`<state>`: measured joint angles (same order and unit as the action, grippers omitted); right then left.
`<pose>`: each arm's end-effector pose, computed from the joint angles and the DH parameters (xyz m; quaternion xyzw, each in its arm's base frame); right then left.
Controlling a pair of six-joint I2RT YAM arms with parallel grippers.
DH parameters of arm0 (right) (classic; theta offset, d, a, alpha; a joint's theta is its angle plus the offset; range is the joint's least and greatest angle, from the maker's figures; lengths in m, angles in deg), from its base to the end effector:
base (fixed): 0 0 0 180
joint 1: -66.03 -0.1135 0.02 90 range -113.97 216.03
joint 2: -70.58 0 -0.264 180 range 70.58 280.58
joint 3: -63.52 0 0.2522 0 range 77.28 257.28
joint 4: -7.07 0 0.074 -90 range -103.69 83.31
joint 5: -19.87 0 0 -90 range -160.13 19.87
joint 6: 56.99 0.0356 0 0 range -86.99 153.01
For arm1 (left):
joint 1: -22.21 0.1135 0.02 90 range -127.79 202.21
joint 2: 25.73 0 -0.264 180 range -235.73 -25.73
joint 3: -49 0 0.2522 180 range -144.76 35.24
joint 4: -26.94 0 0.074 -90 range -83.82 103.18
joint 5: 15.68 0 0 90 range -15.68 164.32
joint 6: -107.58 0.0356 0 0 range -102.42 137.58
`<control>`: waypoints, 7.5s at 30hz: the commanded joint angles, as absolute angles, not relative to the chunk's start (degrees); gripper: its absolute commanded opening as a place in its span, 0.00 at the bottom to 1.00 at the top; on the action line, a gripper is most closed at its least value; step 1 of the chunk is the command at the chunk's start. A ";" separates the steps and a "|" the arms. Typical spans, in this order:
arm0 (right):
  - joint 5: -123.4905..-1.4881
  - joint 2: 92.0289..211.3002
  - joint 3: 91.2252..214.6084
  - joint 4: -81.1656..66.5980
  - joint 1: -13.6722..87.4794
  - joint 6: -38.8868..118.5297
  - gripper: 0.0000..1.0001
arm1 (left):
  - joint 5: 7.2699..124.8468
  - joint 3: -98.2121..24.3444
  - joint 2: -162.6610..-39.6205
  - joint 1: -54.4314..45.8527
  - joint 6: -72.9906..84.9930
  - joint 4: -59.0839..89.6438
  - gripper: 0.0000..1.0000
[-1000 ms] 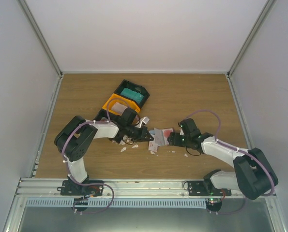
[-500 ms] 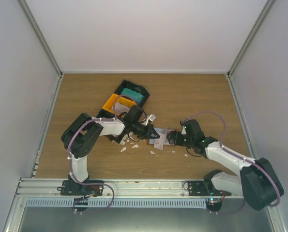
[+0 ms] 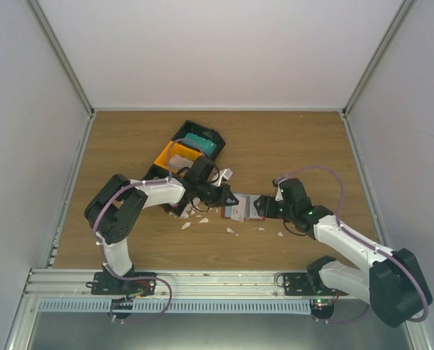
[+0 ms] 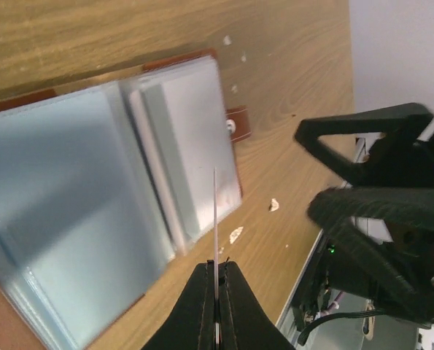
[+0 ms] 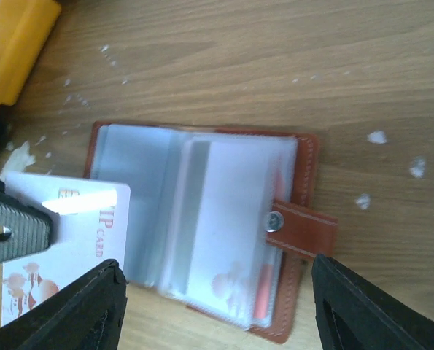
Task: Put the credit cards into the card holder
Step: Turn over the card slot in the card holder, then insert the credit card into the card holder.
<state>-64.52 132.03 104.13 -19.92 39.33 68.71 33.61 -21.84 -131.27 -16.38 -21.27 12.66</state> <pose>0.1798 0.0943 0.1746 0.0556 0.9304 0.2252 0.2837 0.2703 -0.2454 0.1481 0.1199 0.8784 -0.4597 0.0525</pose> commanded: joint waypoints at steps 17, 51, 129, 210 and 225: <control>-24.92 125.07 97.40 10.46 39.71 74.52 0.40 | 26.53 -12.67 -109.96 -16.37 -29.84 27.45 0.00; -58.63 122.91 102.46 -20.45 39.83 68.09 0.64 | 39.21 -5.92 -114.04 -16.76 -27.60 26.23 0.00; -70.71 150.95 109.19 -28.35 35.88 68.25 0.45 | 40.87 -7.56 -135.12 -18.60 -43.51 44.32 0.00; -66.22 148.54 107.80 -26.29 35.88 67.79 0.47 | 38.71 -8.86 -141.14 -20.98 -45.23 48.87 0.00; -62.13 146.47 106.99 -24.35 35.88 68.13 0.55 | 39.83 -16.94 -143.77 -23.79 -40.19 38.94 0.04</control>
<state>-65.73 146.31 108.09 -23.35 36.47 67.55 39.16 -14.89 -141.54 -22.06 -43.21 43.87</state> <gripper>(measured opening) 0.551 0.036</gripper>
